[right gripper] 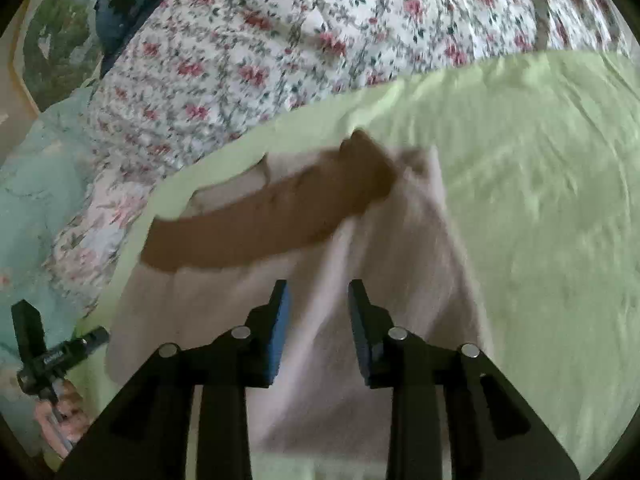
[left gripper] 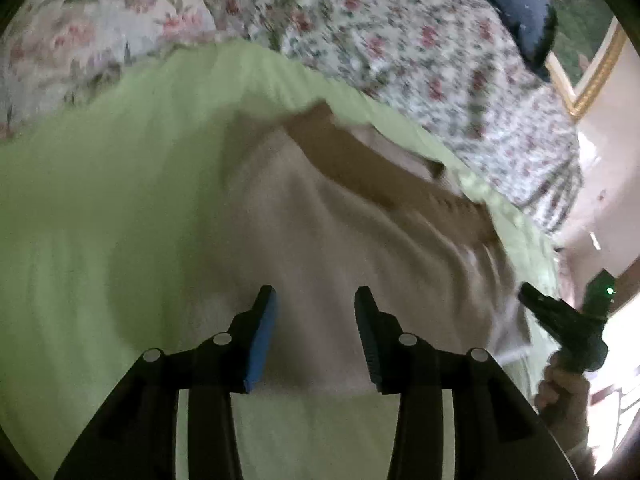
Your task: Fold small clothes
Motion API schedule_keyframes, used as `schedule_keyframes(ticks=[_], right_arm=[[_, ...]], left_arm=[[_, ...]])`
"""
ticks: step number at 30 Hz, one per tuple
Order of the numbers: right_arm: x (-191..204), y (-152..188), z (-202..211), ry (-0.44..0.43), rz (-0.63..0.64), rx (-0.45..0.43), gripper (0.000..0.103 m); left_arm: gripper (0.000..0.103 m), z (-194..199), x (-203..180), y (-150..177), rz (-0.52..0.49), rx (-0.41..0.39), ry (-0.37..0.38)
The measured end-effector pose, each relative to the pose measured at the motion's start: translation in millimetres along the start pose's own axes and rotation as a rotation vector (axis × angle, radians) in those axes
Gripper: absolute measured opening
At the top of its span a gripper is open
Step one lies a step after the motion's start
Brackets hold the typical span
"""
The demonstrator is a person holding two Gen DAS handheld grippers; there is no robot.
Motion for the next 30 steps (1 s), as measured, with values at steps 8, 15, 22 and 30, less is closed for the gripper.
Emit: schedule_keyframes(ticks=[8,15,22,30], right_arm=[[20,64,33,-0.040,-0.012,0.057,0.037],[24,94,51,-0.063,-0.040,0.094,0.040],[26,98,55,-0.074,-0.051,0.102,0.041],[28,88,48,-0.088,-0.039,0.101,0.042]], left_arm=[[0.057,20,-5,65,0.093,0.062,0.050],[0.067,18,6,82,0.228,0.060,0.103],[0.078,0,20,63,0.356,-0.017,0.103],[0.078,-27,37,29,0.377,-0.104,0.025]])
Point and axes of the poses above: each gripper's, at about its wrist camera, not at the fingertips, and z roughly against the way its jaws point, x to its left, y to its underside, the point moved 3 cm from there along -z, roughly the way its jaws point, and after that the axes turned 9 degrees about -x, right-handed, at the moved point
